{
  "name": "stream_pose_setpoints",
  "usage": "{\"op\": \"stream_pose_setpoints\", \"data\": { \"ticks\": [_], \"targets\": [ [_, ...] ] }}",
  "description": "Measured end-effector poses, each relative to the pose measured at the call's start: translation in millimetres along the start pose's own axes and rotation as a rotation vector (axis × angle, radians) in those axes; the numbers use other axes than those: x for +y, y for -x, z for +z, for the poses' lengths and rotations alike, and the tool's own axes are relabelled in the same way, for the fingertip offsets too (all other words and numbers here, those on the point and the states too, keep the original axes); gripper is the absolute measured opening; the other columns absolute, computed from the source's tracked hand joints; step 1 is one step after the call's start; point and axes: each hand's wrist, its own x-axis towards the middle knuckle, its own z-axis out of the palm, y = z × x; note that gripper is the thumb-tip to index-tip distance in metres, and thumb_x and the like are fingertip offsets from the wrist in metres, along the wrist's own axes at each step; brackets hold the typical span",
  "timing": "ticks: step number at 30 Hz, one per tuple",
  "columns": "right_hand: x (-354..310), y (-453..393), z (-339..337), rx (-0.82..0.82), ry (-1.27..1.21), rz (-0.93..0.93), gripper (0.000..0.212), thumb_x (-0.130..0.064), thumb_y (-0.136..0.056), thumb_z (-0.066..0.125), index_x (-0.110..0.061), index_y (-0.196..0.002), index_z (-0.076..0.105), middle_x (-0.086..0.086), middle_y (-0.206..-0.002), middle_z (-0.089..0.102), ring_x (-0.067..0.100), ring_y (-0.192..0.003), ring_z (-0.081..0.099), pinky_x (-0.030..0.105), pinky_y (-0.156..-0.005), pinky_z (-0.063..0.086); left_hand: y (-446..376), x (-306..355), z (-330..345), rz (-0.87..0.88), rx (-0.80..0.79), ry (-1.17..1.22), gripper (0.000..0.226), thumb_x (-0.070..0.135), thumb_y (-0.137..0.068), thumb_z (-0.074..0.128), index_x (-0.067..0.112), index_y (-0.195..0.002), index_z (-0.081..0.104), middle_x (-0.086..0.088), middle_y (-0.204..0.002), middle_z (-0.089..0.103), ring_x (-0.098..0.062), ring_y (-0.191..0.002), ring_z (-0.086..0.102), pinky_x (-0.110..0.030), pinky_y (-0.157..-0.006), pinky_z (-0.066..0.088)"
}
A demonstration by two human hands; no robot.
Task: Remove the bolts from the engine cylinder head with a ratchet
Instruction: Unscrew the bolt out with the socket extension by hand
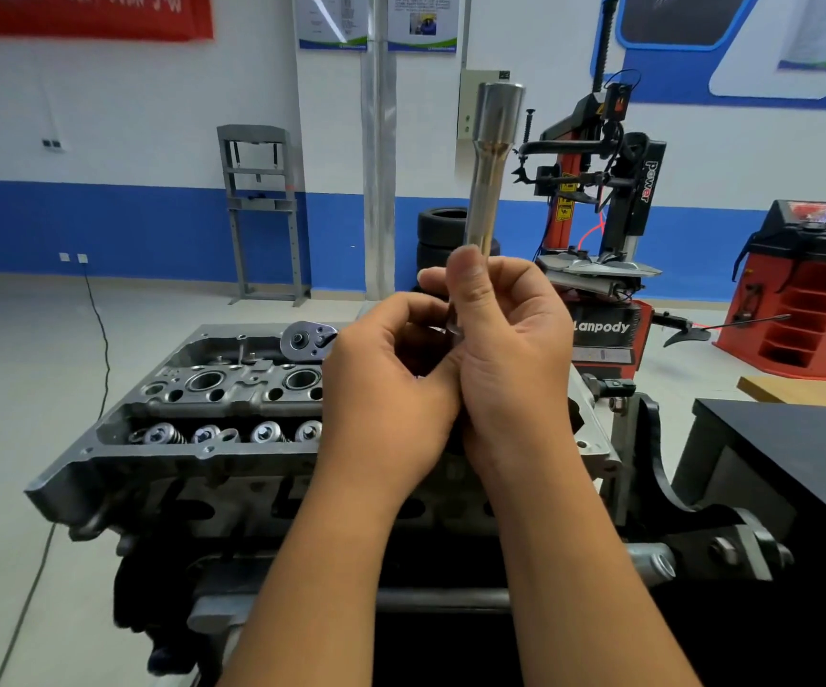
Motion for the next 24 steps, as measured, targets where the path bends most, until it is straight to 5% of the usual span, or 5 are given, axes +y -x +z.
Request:
{"op": "stream_pose_setpoints", "data": {
  "ticks": [4, 10, 17, 20, 24],
  "targets": [
    [0.8, -2.2, -0.7, -0.002, 0.067, -0.043, 0.043, -0.060, -0.078, 0.068, -0.017, -0.085, 0.071, 0.005, -0.091, 0.077, 0.020, -0.088, 0.074, 0.045, -0.083, 0.063, -3.1, 3.4, -3.9, -0.042, -0.184, 0.065, 0.025, 0.012, -0.103, 0.062, 0.023, -0.122, 0.073, 0.007, -0.108, 0.079, -0.012, -0.105, 0.074, -0.034, -0.088, 0.063],
    [0.0, -2.0, 0.8, -0.007, -0.009, 0.032, 0.046, -0.059, -0.074, 0.073, -0.016, -0.090, 0.072, 0.009, -0.093, 0.077, 0.031, -0.088, 0.073, 0.066, -0.086, 0.059, -3.0, 2.7, -1.0, -0.066, -0.048, 0.038, 0.020, 0.010, -0.095, 0.074, 0.026, -0.107, 0.075, 0.006, -0.091, 0.080, -0.012, -0.086, 0.077, -0.031, -0.071, 0.064],
    [0.1, -2.4, -1.1, 0.021, 0.087, -0.038, 0.044, -0.059, -0.081, 0.064, -0.016, -0.086, 0.074, 0.001, -0.088, 0.077, 0.015, -0.086, 0.073, 0.037, -0.082, 0.060, -3.3, 3.1, -3.4, -0.050, -0.199, 0.069, 0.023, 0.010, -0.103, 0.063, 0.025, -0.116, 0.076, 0.006, -0.103, 0.080, -0.012, -0.101, 0.075, -0.036, -0.086, 0.064],
    [0.7, -2.3, 1.0, 0.034, 0.063, -0.013, 0.045, -0.058, -0.084, 0.060, -0.016, -0.085, 0.076, 0.004, -0.087, 0.077, 0.019, -0.087, 0.074, 0.043, -0.084, 0.062, -4.2, 3.4, -3.6, -0.070, -0.149, 0.091, 0.023, 0.013, -0.106, 0.058, 0.022, -0.119, 0.075, 0.005, -0.107, 0.079, -0.014, -0.106, 0.075, -0.041, -0.094, 0.061],
    [-0.7, -0.9, -0.7, 0.038, 0.012, 0.004, 0.040, -0.055, -0.074, 0.075, -0.018, -0.089, 0.072, 0.010, -0.092, 0.077, 0.026, -0.087, 0.073, 0.057, -0.087, 0.062, -3.7, -1.1, -1.7, -0.059, -0.038, 0.042, 0.014, 0.015, -0.096, 0.073, 0.026, -0.106, 0.075, 0.007, -0.094, 0.080, -0.012, -0.090, 0.077, -0.039, -0.079, 0.065]
  ]
}}
